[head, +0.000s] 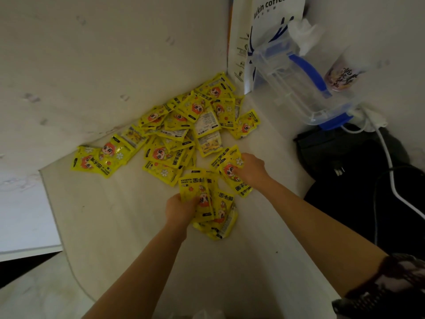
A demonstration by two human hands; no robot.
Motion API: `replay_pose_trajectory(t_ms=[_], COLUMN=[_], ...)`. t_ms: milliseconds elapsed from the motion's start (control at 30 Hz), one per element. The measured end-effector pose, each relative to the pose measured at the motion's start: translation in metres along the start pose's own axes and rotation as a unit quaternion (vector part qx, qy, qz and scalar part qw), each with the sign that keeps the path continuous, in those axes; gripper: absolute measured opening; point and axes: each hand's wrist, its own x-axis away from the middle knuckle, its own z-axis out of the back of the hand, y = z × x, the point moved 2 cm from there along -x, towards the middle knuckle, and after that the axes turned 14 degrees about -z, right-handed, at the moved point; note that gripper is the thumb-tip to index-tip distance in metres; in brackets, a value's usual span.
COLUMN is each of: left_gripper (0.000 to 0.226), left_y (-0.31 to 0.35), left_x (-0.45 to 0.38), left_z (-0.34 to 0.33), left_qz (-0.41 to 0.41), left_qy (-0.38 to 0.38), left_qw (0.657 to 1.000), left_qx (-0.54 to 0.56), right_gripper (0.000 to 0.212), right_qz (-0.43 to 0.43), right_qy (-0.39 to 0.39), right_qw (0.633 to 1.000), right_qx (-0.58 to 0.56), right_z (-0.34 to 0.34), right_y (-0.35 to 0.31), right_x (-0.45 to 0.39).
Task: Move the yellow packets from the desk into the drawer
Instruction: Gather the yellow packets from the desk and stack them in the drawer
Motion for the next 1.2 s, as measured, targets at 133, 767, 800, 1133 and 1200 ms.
replay_pose_trajectory(t_ms=[133,767,800,1133,1200], left_gripper=[0.005,0.013,0.013,0.019,0.018], left_y=[0.001,-0.004,-0.006,-0.056,-0.068], left_x=[0.009,0.054,0.058,0.103,0.113], left_z=[0.006,0.022,0.024,0.057,0.068], left_qz=[-0.051,-0.104,-0.105,-0.117,-0.116], left_qy=[-0.007,-0.051,-0.058,-0.16,-0.186], left_qw=[0.998,0.973,0.973,0.972,0.97], left_qx=[0.02,0.199,0.196,0.124,0.108], right_gripper=[0.021,0.029,0.028,0.032,0.03], right_qz=[0.008,-0.023,-0.03,-0.131,-0.15], right_qy=[0.021,0.056,0.053,0.089,0.102], right_qw=[0.998,0.934,0.926,0.871,0.857], right_qx=[-0.054,-0.351,-0.373,-0.464,-0.482], right_z=[0.006,0.037,0.032,-0.057,-0.078], right_y=[0.008,0.067,0.073,0.128,0.137], right_x=[0.012,0.121,0.131,0.245,0.273])
